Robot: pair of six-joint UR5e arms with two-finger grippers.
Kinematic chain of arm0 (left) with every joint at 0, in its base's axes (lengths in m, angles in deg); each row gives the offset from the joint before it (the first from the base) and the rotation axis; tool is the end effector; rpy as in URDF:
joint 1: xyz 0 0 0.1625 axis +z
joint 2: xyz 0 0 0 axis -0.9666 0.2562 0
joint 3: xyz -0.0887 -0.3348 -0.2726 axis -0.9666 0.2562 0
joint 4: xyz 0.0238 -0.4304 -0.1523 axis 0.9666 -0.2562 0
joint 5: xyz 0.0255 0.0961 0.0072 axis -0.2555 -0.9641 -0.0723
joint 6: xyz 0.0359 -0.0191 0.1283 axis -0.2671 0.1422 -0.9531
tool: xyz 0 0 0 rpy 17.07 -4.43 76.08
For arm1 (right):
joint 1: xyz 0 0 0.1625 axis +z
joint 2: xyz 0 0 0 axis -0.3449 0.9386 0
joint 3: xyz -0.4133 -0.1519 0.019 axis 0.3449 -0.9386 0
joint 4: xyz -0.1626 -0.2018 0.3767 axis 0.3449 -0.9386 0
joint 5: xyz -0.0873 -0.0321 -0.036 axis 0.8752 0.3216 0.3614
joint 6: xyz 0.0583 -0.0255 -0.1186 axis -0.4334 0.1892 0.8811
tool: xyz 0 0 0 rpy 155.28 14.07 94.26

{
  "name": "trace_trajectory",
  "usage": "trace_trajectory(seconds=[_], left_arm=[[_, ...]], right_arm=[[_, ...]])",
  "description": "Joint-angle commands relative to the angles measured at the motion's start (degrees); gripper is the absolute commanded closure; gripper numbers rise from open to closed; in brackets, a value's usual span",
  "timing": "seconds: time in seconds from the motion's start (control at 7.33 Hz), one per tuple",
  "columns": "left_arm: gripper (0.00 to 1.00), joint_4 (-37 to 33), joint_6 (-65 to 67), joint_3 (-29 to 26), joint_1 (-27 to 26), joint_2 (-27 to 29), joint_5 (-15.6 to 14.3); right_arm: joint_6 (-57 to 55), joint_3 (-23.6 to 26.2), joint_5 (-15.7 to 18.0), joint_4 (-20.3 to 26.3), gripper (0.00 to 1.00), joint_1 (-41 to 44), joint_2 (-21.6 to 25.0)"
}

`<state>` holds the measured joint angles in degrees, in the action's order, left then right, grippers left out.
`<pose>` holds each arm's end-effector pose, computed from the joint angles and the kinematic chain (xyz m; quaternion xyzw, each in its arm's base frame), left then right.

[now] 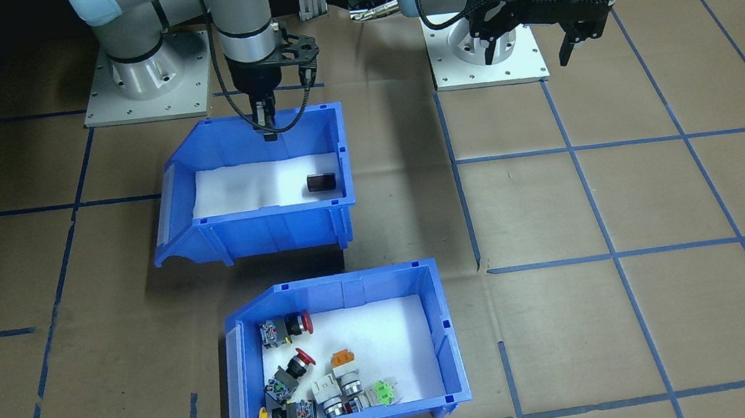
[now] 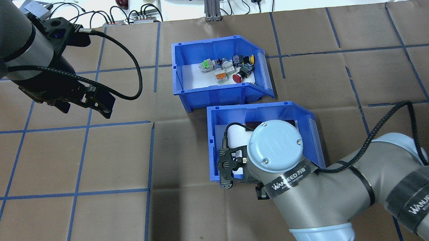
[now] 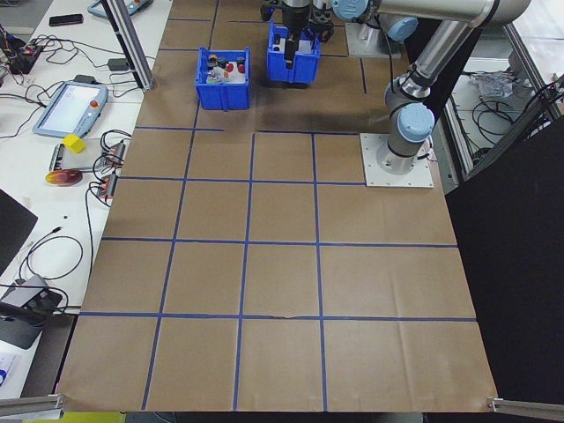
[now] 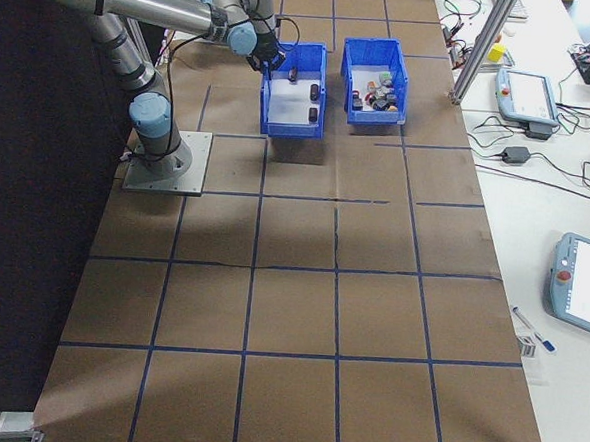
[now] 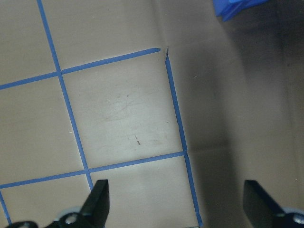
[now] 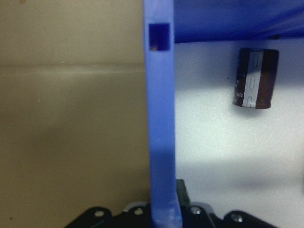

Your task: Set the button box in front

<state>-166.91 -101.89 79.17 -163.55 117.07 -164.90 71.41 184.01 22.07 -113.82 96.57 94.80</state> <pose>-0.1159 -0.4565 0.4938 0.0978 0.9950 -0.0065 0.0187 0.3071 -0.3285 0.2545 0.6994 -0.7136 0.0205 0.0339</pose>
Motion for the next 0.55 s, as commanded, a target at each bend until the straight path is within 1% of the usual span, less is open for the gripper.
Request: trace_trajectory(seconds=[0.0,0.14,0.27,0.41], left_arm=[[0.01,-0.01,0.03,0.03,0.07,-0.03,-0.08],[0.01,-0.01,-0.06,0.12,0.07,-0.03,0.01],[0.01,-0.01,-0.06,0.12,0.07,-0.03,0.01],[0.01,-0.1,0.02,0.12,-0.02,-0.03,0.01]], right_arm=[[-1.9,-0.1,0.45,-1.64,0.92,2.7,-3.04],[-2.07,-0.1,0.28,-3.21,0.92,2.96,-4.44],[-3.21,-0.18,0.27,-5.75,0.92,4.53,-6.28],[-3.83,-0.19,0.45,-6.73,0.92,5.76,-7.78]])
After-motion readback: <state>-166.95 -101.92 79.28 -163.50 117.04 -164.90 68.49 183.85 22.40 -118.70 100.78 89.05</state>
